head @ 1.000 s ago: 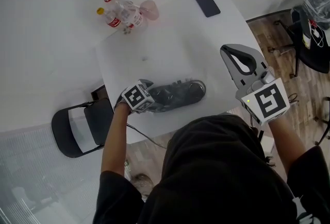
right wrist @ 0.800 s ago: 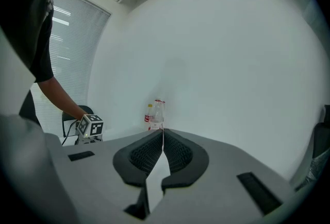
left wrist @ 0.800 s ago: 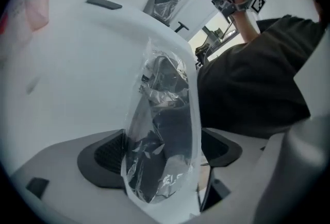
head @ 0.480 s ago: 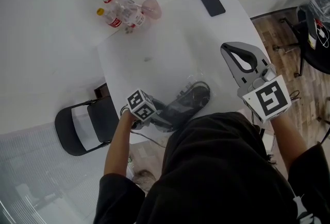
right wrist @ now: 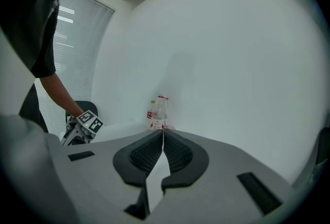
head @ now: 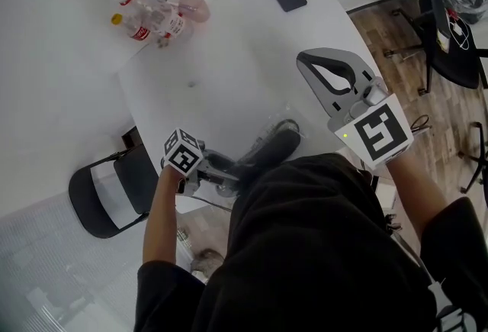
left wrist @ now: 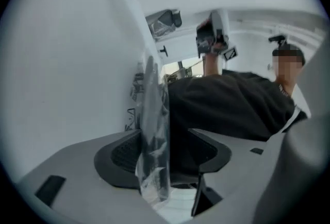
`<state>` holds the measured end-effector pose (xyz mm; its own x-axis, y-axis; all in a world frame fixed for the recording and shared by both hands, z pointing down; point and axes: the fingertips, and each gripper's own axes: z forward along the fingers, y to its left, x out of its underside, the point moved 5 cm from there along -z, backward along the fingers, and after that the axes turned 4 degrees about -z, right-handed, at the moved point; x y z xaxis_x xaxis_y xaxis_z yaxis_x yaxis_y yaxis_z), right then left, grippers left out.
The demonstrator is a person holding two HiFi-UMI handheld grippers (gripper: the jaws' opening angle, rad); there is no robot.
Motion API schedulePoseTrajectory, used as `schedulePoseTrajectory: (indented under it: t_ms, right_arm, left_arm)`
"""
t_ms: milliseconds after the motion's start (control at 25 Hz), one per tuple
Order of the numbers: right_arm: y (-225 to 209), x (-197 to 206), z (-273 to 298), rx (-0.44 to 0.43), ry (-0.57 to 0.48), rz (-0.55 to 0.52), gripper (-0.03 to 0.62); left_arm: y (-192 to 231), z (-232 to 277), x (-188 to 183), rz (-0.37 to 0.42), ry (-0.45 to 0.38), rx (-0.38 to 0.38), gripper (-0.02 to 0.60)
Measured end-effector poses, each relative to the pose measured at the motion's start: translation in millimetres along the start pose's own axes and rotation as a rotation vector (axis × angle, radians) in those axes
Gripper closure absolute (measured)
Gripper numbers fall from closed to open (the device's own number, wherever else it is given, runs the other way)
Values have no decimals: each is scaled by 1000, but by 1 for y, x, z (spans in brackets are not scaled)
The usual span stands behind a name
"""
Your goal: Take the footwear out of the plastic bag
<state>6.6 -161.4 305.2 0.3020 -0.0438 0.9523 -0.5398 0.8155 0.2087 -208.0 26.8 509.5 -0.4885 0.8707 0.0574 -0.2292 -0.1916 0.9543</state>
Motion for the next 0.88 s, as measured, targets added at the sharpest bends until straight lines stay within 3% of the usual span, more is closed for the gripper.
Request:
schedulePoseTrajectory:
  t_ms: [80, 160, 360, 400, 440, 560, 680, 880]
  right_arm:
    - [1, 1, -3, 0, 1, 2, 574]
    - [2, 1, -3, -5, 11, -12, 574]
    - [8, 2, -3, -19, 22, -35, 574]
    - [8, 2, -3, -22, 22, -35, 574]
    - [9, 2, -2, -29, 22, -36, 574]
    - [13, 1, -2, -76, 18, -49, 574]
    - [15, 0, -4, -118, 3, -29, 572]
    - [9, -10, -10, -193, -31, 9, 572]
  left_arm:
    - [7, 20, 4, 42, 79, -49, 285]
    - [6, 27, 2, 33, 99, -33, 287]
    - [22, 30, 5, 185, 155, -216, 291]
    - [26, 30, 4, 190, 149, -250, 299]
    - [28, 29, 2, 201, 143, -280, 392]
    - [24, 26, -1, 278, 113, -318, 427]
    - [12, 11, -10, 390, 26, -392, 440]
    - [-17, -38, -37, 675, -118, -687, 440]
